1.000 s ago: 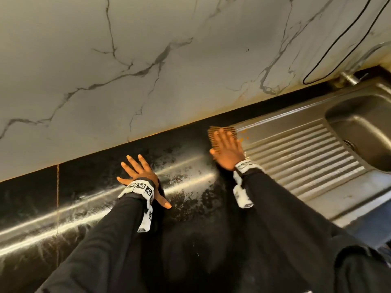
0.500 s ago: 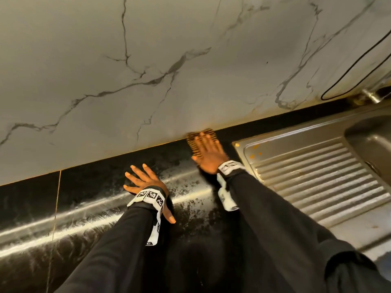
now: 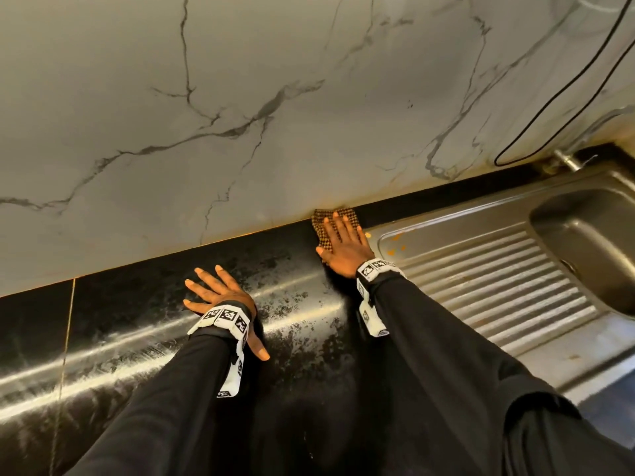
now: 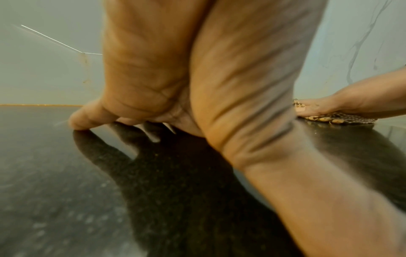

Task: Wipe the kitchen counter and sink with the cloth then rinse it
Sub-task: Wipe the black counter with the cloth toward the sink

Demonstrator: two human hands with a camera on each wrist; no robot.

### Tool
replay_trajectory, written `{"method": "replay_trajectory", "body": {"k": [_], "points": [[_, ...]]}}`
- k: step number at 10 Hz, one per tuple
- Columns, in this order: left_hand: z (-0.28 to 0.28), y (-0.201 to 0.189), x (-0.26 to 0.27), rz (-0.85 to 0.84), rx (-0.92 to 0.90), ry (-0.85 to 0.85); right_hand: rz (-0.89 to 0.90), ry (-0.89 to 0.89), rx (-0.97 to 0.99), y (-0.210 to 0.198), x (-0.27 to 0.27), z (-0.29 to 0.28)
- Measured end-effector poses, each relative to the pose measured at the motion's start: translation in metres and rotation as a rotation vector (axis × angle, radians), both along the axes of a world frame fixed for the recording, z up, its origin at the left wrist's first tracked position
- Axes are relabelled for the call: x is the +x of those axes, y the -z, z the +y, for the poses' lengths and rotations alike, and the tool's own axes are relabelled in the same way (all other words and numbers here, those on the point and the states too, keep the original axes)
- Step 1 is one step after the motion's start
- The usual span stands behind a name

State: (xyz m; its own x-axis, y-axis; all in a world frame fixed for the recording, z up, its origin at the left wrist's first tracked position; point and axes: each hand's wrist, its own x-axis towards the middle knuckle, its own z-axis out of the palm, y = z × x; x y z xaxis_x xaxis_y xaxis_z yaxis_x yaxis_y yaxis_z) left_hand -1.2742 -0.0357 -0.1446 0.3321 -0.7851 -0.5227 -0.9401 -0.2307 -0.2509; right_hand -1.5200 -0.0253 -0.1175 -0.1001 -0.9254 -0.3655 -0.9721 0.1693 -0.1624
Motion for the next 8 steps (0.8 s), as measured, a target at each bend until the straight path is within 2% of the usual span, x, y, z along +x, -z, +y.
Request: {"method": "replay_trajectory", "body": {"k": [1,2,3,4,5,6,8], "points": [[0.005,0.000,0.001,0.021,-0.018,0.005,-0.010,0.064,0.003,0.000,0.013,0.005],[0.009,-0.008,0.006,0.093,-0.032,0.012,-0.016,-0.039,-0.010,0.004,0.019,0.051],[0.011,-0.024,0.015,0.107,0.016,0.052,-0.006,-0.060,-0.009,0.006,0.003,0.085],[0.020,-0.037,0.017,0.193,-0.083,0.155,-0.022,-0.005,-0.008,0.003,-0.001,0.076],[0.027,-0.048,0.015,0.153,-0.035,0.128,-0.037,0.024,0.002,0.006,0.007,0.093],[0.032,-0.049,0.032,0.154,0.053,0.248,-0.030,-0.014,-0.034,0.011,0.011,0.165],[0.106,-0.044,0.069,0.261,-0.004,0.317,0.011,0.020,-0.137,0.014,0.027,0.322]]}}
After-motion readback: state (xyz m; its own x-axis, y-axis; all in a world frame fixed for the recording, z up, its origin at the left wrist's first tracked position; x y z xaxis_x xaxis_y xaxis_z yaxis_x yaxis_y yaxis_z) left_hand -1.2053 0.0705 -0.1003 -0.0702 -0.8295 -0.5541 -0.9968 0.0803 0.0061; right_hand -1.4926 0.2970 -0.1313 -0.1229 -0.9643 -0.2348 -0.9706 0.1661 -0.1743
